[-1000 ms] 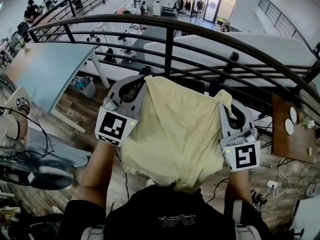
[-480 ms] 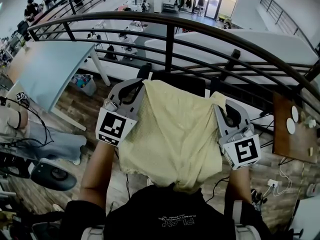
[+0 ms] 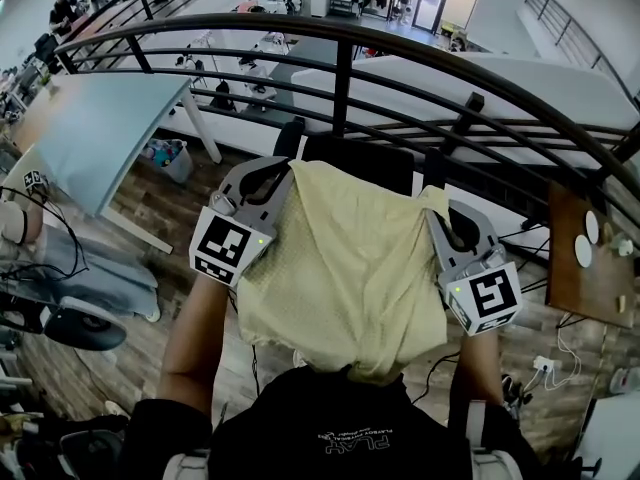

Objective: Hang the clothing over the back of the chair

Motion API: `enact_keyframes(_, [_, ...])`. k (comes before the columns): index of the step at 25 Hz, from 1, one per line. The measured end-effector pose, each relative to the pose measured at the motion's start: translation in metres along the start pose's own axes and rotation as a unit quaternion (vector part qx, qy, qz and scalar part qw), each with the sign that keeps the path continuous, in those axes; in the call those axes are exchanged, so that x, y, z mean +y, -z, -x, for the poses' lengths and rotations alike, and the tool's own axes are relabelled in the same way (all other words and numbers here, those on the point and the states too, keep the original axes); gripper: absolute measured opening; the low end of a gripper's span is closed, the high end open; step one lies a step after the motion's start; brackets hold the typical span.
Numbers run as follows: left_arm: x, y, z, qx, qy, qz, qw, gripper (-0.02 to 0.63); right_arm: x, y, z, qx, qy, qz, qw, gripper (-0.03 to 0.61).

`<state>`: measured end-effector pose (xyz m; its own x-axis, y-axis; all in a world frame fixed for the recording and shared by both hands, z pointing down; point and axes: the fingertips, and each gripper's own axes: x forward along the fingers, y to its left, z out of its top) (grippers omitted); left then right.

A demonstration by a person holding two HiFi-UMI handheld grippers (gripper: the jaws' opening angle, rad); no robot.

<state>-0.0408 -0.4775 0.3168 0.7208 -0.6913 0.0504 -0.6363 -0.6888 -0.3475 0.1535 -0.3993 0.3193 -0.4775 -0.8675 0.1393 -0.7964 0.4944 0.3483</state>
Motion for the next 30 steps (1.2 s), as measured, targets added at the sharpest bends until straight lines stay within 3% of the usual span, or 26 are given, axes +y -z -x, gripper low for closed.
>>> enact_keyframes(3, [0.002, 0.002, -0.001, 0.006, 0.0, 0.007, 1.0, 0.034, 0.0, 0.009, -0.002, 0.018, -0.012, -0.011, 1.0, 0.028])
enact_keyframes(6, [0.003, 0.008, -0.002, 0.019, 0.002, 0.013, 0.9997, 0.122, 0.0, 0.016, -0.001, 0.033, -0.022, -0.028, 0.999, 0.043])
enact_keyframes(9, [0.004, 0.01, -0.001, 0.025, 0.001, 0.014, 0.9996, 0.138, -0.001, 0.022, 0.0, 0.043, -0.031, -0.037, 0.998, 0.172])
enact_keyframes(19, [0.016, 0.011, 0.007, 0.024, -0.015, 0.038, 0.9989, 0.135, 0.002, 0.017, -0.003, 0.044, -0.024, -0.036, 0.998, 0.176])
enact_keyframes(30, [0.014, -0.004, 0.009, 0.011, -0.023, 0.015, 0.9996, 0.12, -0.002, 0.006, -0.002, 0.037, -0.006, -0.019, 0.999, 0.176])
